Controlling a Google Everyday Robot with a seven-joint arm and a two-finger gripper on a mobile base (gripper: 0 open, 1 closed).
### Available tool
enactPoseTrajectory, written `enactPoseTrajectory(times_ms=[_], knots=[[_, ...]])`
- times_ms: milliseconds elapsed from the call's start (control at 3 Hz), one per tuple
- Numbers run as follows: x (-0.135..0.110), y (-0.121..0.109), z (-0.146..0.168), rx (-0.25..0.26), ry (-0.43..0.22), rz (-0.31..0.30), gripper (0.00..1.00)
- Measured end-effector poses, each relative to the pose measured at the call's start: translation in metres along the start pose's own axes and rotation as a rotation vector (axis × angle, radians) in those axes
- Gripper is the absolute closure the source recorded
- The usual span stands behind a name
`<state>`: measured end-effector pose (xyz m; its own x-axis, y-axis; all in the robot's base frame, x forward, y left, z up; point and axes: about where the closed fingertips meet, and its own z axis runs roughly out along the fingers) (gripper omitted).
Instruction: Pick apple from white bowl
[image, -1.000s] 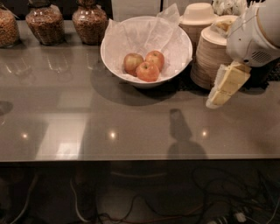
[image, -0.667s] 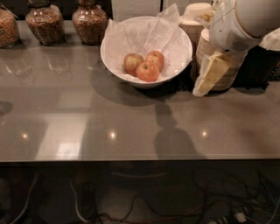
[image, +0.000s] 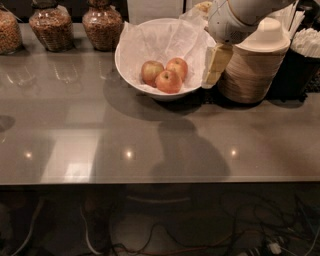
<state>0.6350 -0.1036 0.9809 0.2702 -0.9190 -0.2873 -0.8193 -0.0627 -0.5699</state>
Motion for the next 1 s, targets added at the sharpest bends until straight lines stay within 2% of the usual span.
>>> enactPoseTrajectory(times_ms=[333,667,1000], knots=[[0.0,0.0,0.0,0.0,0.0,0.0,0.0],[0.0,-0.009,0.002,0.065,0.009,-0.065,0.0],[-0.003,-0.032,0.007,0.156,0.01,-0.14,0.19]])
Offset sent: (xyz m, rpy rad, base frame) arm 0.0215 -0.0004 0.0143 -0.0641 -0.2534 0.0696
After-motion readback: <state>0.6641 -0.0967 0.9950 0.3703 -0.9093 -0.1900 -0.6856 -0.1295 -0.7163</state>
